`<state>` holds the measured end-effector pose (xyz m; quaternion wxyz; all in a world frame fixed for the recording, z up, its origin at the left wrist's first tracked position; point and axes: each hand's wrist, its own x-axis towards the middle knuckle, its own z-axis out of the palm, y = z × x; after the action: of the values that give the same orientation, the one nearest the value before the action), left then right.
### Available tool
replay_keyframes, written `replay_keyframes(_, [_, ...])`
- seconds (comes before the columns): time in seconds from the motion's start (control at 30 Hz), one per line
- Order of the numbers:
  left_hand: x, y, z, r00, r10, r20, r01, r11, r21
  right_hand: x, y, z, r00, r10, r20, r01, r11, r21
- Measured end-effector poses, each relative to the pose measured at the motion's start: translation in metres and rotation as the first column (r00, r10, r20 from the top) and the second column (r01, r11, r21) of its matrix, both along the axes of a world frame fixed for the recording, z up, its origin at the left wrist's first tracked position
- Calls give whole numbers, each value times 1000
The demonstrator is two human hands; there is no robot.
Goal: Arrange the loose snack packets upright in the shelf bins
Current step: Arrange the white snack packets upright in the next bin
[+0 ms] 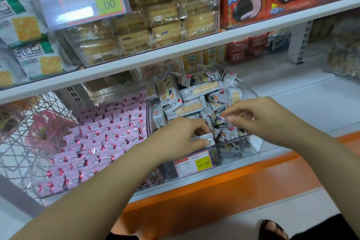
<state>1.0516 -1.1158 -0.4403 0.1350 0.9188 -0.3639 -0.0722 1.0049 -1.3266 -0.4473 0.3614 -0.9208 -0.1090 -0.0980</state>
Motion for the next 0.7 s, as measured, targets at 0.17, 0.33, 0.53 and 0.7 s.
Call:
replay_keyframes(0.17, [3,-1,-5,1000,-7,23,7,1000,10,4,-10,-6,993,-58,-103,50,995,-81])
replay_keyframes(0.33, [5,-1,-4,1000,-8,26,6,996,88,6,3,-15,967,-89,-239,11,951,-309])
replay_keyframes(0.53, [3,-4,2,1000,9,1,-9,987,161,12,17,-20,952,-240,-190,178,939,-295])
replay_keyframes(0.7, [-3,-1,11,998,-52,-23,56,953,297,16,21,-24,952,-271,-146,227,938,-261])
